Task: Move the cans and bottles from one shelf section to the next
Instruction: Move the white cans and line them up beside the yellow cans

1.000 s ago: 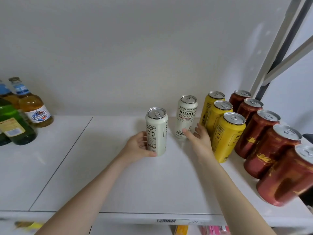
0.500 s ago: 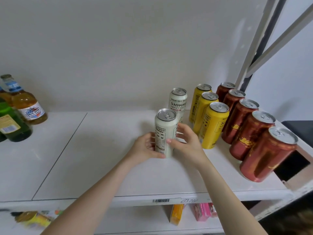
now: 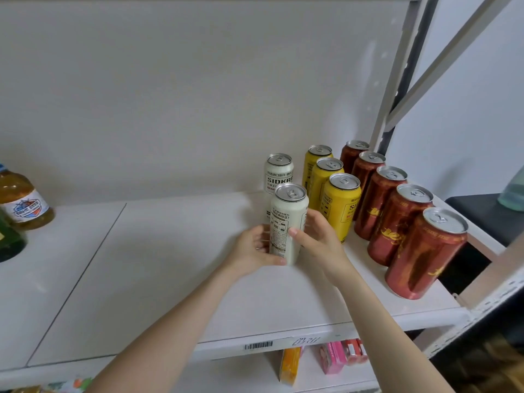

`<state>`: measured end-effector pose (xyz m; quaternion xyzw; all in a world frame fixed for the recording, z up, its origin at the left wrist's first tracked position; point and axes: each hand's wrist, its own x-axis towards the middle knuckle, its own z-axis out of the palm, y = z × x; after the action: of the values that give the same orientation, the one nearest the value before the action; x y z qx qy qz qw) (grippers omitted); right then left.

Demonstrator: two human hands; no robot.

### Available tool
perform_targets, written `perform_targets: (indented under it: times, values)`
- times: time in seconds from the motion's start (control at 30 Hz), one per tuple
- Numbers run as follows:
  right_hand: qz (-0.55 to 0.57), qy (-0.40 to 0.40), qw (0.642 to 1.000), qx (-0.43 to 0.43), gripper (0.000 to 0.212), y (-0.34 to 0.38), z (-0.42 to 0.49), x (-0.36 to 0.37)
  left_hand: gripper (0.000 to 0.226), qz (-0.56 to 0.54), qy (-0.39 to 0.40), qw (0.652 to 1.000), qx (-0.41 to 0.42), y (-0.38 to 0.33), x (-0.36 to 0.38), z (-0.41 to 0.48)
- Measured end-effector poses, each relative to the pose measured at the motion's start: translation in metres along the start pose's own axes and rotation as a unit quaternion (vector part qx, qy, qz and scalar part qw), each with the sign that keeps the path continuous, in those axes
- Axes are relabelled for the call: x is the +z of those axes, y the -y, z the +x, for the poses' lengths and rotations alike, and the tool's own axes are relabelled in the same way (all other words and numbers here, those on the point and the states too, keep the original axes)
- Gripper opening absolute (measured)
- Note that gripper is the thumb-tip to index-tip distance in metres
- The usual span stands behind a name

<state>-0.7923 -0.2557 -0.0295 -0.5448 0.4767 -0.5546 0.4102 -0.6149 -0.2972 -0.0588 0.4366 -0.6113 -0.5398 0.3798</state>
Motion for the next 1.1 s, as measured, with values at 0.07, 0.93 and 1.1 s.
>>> perform_targets:
  times: [0.07,0.93,1.1]
  values:
    - [0.002,-0.003,1.0,0.0,0.043,-0.001,0.005,0.002,0.072,0.001,-0.002,1.0,0.002,-0.002,-0.001,0.005]
    - [0.036,-0.037,0.999,-0.011,0.046,-0.017,0.045,0.019,0.061,0.03,-0.042,0.999,0.002,-0.005,-0.009,0.044]
    - [0.029,-0.038,0.999,-0.014,0.045,-0.02,0.047,0.019,0.063,0.032,-0.04,0.999,0.001,-0.005,-0.01,0.045]
